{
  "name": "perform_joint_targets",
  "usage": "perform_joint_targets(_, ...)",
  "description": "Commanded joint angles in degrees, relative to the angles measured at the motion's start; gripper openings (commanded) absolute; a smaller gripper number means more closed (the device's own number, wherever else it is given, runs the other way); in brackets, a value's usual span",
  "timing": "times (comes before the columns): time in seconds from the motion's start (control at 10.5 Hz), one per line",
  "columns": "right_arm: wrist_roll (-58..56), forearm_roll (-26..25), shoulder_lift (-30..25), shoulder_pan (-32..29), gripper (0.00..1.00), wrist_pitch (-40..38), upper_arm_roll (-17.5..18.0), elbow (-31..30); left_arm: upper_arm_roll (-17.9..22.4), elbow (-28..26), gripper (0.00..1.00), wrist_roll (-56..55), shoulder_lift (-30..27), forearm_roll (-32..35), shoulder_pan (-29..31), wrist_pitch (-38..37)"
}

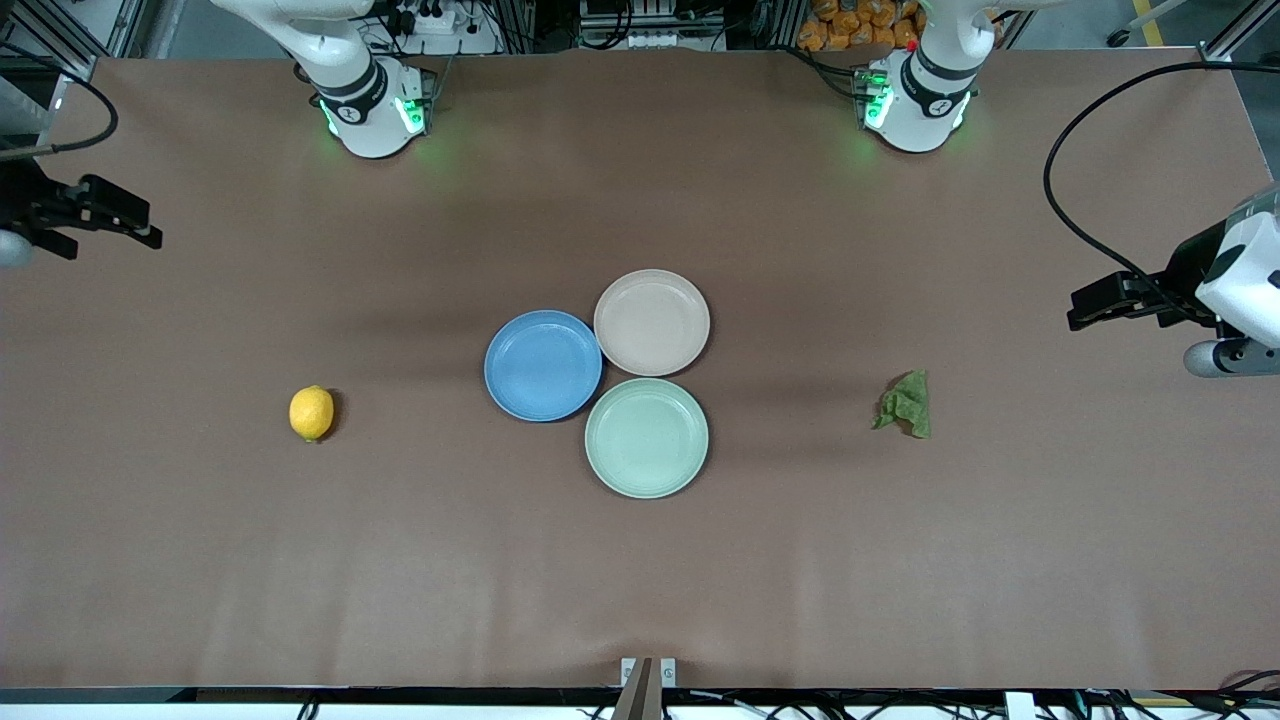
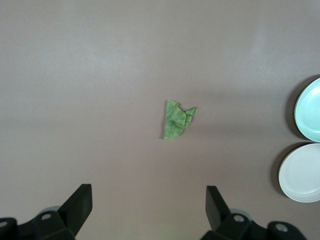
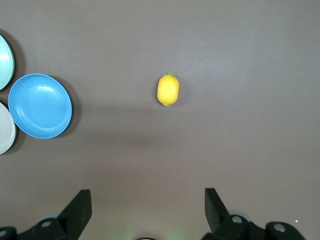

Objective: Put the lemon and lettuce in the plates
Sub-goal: 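Move the right gripper toward the lemon while the left gripper approaches the lettuce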

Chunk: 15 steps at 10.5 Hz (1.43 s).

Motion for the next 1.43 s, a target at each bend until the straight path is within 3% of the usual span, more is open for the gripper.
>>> perform_joint_targets(0.0,0.64,-0.65,-1.07,-0.41,1.0,-1.96,0.59,0.16,0.45,1.02,1.0,1.17,0.37,0.9,-0.55,-0.03)
perform_joint_targets(0.29,0.64,-0.65,-1.95,-0.41,1.0,-4.18,0.59,0.78,0.54,1.02,1.0,1.35,0.37,0.9,-0.55,0.06)
perform_joint_targets(0.57,0.64,-0.65,-1.34,-0.41,1.0,0.01,0.59,-0.44,0.62,0.49,1.0,1.43,1.76,0.73,-0.47,1.11)
perform_joint_targets(0.95,0.64,-0.65,4.79,-0.32,1.0,6.18,0.59,-3.96,0.1,-0.04,1.0,1.43,10.63,-1.99,-0.55,6.11)
perform_joint_targets(1.33,0.38,-0.56,11.31,0.21,1.0,15.39,0.33,-7.64,-0.87,-9.05,1.0,1.35,20.83,-2.17,-4.16,23.56)
